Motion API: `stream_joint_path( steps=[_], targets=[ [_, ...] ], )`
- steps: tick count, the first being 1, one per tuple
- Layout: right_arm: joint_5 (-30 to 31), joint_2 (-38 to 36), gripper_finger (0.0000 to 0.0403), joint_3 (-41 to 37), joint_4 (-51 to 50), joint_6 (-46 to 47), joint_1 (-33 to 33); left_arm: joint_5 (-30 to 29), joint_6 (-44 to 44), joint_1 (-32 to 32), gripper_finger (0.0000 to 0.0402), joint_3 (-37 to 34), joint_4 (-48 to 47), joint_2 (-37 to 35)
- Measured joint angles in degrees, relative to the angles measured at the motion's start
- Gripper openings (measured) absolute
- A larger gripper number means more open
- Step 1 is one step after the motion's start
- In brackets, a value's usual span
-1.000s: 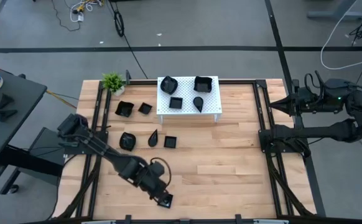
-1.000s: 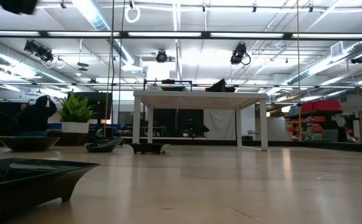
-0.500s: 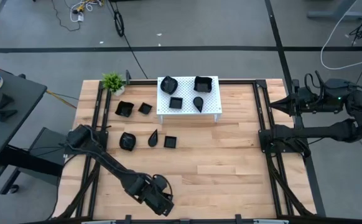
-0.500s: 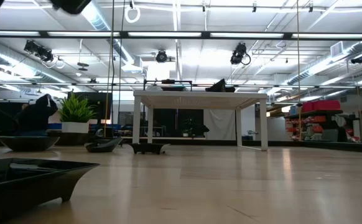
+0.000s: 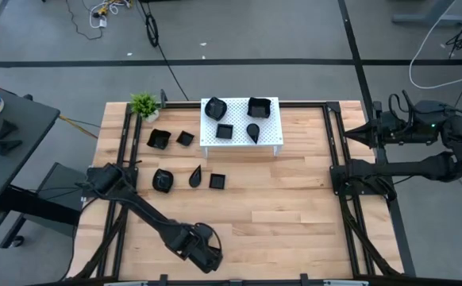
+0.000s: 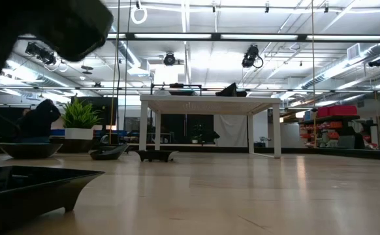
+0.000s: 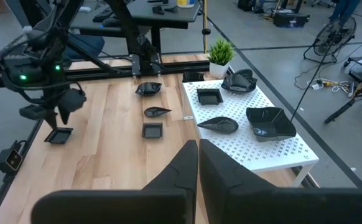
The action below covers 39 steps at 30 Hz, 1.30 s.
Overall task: Pick & Place Mini shaped plates
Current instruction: Stack the square plate on top of the square plate on the shelf
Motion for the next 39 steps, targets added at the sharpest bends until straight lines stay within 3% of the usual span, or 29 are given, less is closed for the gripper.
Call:
stream_joint_path(
  steps=[13, 21, 39],
  targets=[
    [0.0, 0.0, 0.002, 0.0, 0.0, 0.0, 0.0, -0.8, -0.8, 0.0, 0.0183, -4.0, 7.7, -0.1],
    [0.0, 0.0, 0.002, 0.0, 0.0, 0.0, 0.0, -0.6, -1.4, 0.0, 0.0182, -4.5, 7.8, -0.1],
    [0.0, 0.0, 0.002, 0.0, 0.0, 0.0, 0.0, -0.8, -1.6, 0.2, 0.0122, -4.6, 8.6, 0.9]
  ],
)
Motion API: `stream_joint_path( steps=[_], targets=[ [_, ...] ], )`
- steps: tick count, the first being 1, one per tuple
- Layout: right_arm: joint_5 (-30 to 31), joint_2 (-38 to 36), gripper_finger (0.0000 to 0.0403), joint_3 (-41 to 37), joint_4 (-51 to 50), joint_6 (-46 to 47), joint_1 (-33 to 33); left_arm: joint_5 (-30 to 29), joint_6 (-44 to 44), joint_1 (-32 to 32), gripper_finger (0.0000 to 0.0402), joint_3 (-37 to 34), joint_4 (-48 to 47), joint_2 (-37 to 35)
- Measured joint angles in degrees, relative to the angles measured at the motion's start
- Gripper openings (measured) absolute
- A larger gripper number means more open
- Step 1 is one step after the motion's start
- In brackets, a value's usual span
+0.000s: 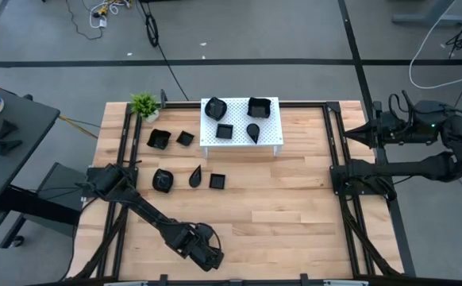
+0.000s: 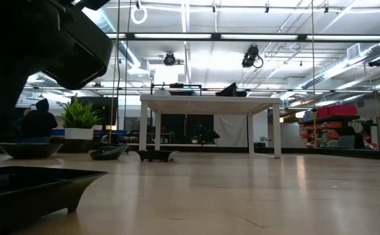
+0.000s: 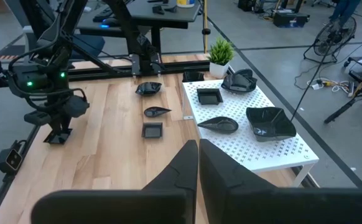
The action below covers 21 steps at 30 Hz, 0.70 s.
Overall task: Pick & Place Mini shaped plates
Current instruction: Stack the square plate on top of the square plate on the shelf
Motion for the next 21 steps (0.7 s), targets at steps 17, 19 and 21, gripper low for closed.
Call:
stream_joint_path(
  steps=[17, 19, 21],
  targets=[
    [0.0, 0.0, 0.002, 0.0, 0.0, 0.0, 0.0, 0.8, -1.6, 0.0, 0.0059, 0.0, 0.1, -0.1],
    [0.0, 0.0, 0.002, 0.0, 0.0, 0.0, 0.0, 0.8, -1.5, 0.0, 0.0051, 0.0, 0.1, -0.2],
    [0.0, 0.0, 0.002, 0.0, 0.0, 0.0, 0.0, 0.8, -1.5, 0.0, 0.0043, 0.0, 0.1, -0.4]
  ],
)
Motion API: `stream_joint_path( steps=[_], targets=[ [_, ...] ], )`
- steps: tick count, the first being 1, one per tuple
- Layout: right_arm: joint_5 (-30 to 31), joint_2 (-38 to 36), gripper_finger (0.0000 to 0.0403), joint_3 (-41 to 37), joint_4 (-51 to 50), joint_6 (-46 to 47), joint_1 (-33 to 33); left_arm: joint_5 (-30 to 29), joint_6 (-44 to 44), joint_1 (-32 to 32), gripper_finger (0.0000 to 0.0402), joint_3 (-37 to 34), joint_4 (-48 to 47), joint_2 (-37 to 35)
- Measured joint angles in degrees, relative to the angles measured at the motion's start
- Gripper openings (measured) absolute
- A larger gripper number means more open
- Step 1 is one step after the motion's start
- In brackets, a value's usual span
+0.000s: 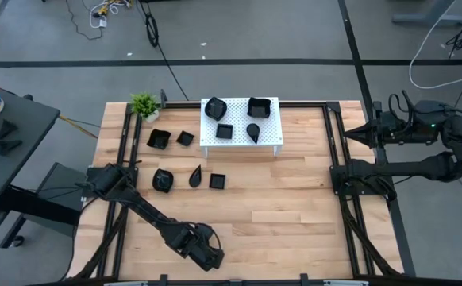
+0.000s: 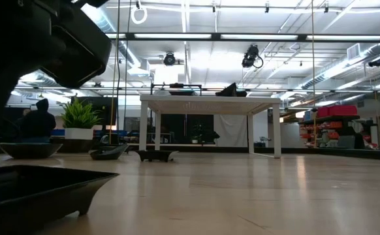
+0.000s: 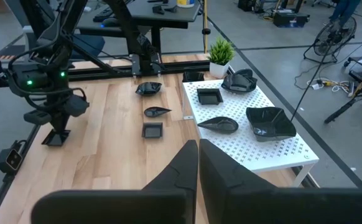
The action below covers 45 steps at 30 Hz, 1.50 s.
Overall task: Pick & Place Mini shaped plates
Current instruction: Stack the square plate on top of the square plate on the shelf
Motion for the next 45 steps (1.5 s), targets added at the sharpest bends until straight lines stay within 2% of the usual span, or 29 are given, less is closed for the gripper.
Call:
stream_joint_path(
  steps=[9, 20, 27, 45],
  targets=[
    [0.0, 0.0, 0.002, 0.0, 0.0, 0.0, 0.0, -0.6, 0.5, 0.0, 0.0009, 0.1, -0.1, -0.9],
    [0.0, 0.0, 0.002, 0.0, 0.0, 0.0, 0.0, -2.4, 3.0, 2.0, 0.0007, 0.0, -0.9, -3.2],
    [0.0, 0.0, 0.002, 0.0, 0.0, 0.0, 0.0, -5.2, 7.9, 5.5, 0.0007, 0.0, -1.2, -6.4],
    [0.0, 0.0, 0.002, 0.0, 0.0, 0.0, 0.0, -7.8, 17.8, 16.8, 0.0006, 0.0, -5.4, -15.9]
  ],
)
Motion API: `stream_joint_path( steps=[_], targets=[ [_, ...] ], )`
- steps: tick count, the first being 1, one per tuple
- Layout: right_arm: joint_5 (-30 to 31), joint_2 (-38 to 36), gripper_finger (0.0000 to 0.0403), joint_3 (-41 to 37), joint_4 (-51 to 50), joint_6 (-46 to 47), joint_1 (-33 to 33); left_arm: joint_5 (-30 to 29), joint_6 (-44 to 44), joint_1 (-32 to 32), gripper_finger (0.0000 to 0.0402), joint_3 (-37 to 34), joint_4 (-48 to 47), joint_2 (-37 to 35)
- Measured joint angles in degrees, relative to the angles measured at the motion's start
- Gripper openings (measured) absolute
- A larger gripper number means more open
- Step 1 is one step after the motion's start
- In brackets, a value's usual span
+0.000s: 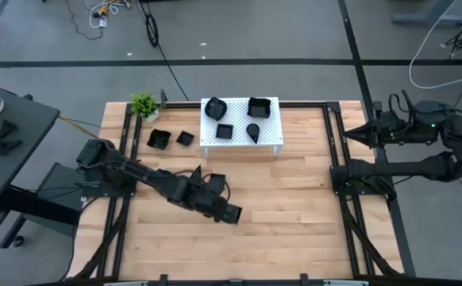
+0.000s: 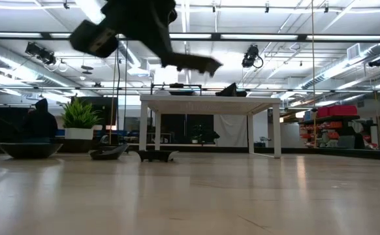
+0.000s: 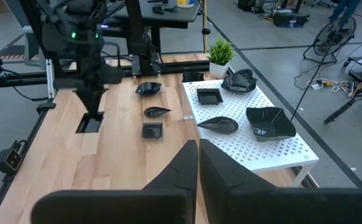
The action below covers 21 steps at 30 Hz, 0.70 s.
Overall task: Pick & Place Mini shaped plates
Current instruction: Stack the square plate on top of the square plate on the shelf
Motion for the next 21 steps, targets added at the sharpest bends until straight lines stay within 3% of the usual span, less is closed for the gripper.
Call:
stream_joint_path(
  steps=[13, 21],
  targets=[
    [0.0, 0.0, 0.002, 0.0, 0.0, 0.0, 0.0, 0.5, 8.8, 5.8, 0.0004, 0.0, -1.5, -7.8],
    [0.0, 0.0, 0.002, 0.0, 0.0, 0.0, 0.0, 1.0, 12.7, 12.7, 0.0008, 0.0, -2.3, -11.6]
  ],
)
